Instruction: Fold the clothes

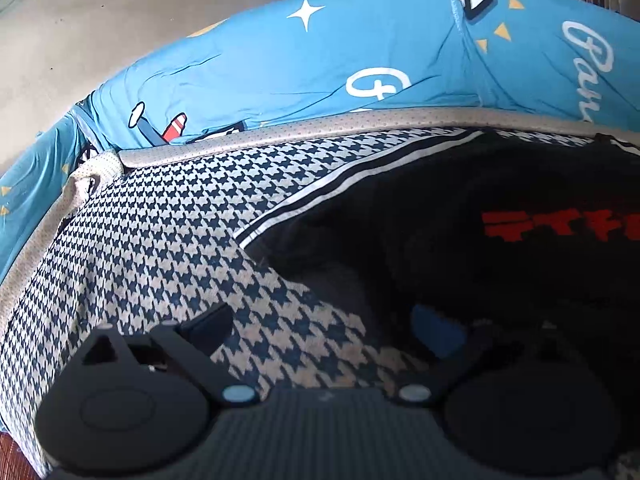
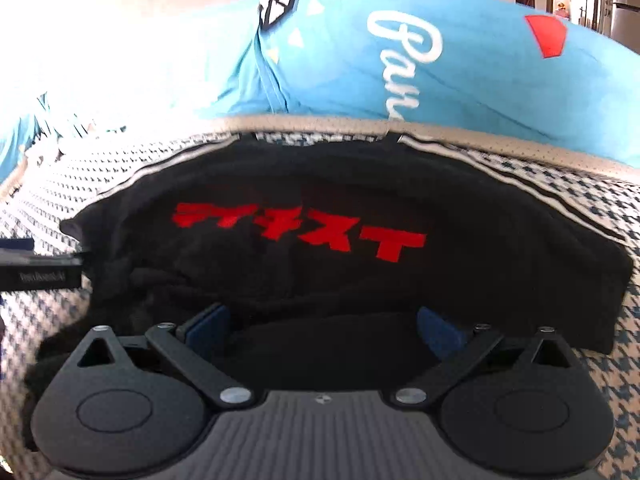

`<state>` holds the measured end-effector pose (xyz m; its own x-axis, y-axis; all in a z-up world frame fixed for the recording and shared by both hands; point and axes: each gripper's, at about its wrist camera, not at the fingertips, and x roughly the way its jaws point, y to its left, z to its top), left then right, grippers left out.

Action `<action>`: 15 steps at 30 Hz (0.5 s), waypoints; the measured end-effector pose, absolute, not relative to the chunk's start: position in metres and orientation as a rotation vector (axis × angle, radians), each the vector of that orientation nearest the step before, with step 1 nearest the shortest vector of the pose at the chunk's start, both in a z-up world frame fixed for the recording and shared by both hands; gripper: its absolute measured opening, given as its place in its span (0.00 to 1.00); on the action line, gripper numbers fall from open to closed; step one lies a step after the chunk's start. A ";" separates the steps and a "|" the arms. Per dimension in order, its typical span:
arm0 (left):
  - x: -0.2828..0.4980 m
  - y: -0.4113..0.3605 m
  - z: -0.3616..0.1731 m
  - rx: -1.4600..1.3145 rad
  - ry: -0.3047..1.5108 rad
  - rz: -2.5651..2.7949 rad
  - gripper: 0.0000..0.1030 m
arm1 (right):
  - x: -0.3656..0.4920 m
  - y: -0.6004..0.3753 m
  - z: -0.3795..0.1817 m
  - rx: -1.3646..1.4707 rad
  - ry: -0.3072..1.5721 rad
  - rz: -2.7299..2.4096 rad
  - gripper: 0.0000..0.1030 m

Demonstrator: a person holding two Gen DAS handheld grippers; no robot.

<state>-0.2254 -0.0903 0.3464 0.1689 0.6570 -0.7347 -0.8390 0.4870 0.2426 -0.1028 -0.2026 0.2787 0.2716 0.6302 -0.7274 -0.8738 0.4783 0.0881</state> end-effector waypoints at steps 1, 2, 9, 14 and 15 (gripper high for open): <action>-0.227 -0.096 0.349 -0.234 0.896 1.072 0.97 | -0.104 -0.208 0.284 -0.355 0.778 1.043 0.98; -0.230 -0.101 0.352 -0.230 0.889 1.069 0.98 | -0.105 -0.212 0.288 -0.347 0.767 1.038 0.98; -0.259 -0.133 0.364 -0.311 0.847 1.040 1.00 | -0.109 -0.257 0.308 -0.264 0.749 0.986 0.99; -0.268 -0.153 0.362 -0.315 0.852 1.008 1.00 | -0.120 -0.286 0.304 -0.237 0.797 1.003 0.99; -0.269 -0.156 0.361 -0.317 0.853 1.004 1.00 | -0.122 -0.290 0.302 -0.238 0.809 1.010 0.99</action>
<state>-0.2690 -0.1565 0.3614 0.2569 0.6081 -0.7511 -0.8397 0.5252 0.1380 -0.1223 -0.2896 0.3017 0.2765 0.6598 -0.6987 -0.8259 0.5349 0.1782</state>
